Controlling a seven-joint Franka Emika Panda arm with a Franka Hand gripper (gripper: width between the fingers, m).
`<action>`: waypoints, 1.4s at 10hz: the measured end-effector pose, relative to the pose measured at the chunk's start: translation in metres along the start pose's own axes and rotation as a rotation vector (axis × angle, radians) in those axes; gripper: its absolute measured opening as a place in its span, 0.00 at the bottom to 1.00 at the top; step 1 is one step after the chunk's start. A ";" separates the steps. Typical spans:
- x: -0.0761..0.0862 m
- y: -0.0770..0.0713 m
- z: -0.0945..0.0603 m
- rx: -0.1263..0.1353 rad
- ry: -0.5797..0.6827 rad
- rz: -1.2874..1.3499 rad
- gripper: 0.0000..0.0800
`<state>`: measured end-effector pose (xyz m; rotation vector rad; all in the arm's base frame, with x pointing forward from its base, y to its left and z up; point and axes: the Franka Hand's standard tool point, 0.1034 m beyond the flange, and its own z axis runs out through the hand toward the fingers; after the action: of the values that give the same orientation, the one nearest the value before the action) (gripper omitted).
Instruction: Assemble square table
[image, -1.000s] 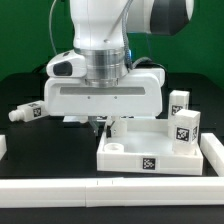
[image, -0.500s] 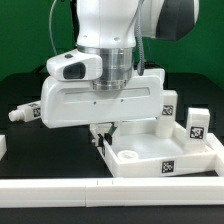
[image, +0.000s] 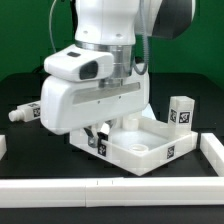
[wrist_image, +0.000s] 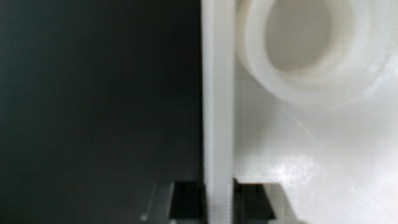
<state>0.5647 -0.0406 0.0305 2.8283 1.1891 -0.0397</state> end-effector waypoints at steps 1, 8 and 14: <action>0.024 0.006 0.001 -0.012 0.017 -0.114 0.07; 0.081 0.015 -0.017 -0.085 0.058 -0.457 0.07; 0.086 0.018 -0.017 -0.104 0.062 -0.510 0.07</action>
Offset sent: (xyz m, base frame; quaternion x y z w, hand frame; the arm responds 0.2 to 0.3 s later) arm 0.0000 0.0000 0.0000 0.0000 0.0000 -0.1296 0.9916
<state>0.6373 0.0095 0.0436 2.3824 1.8324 0.0801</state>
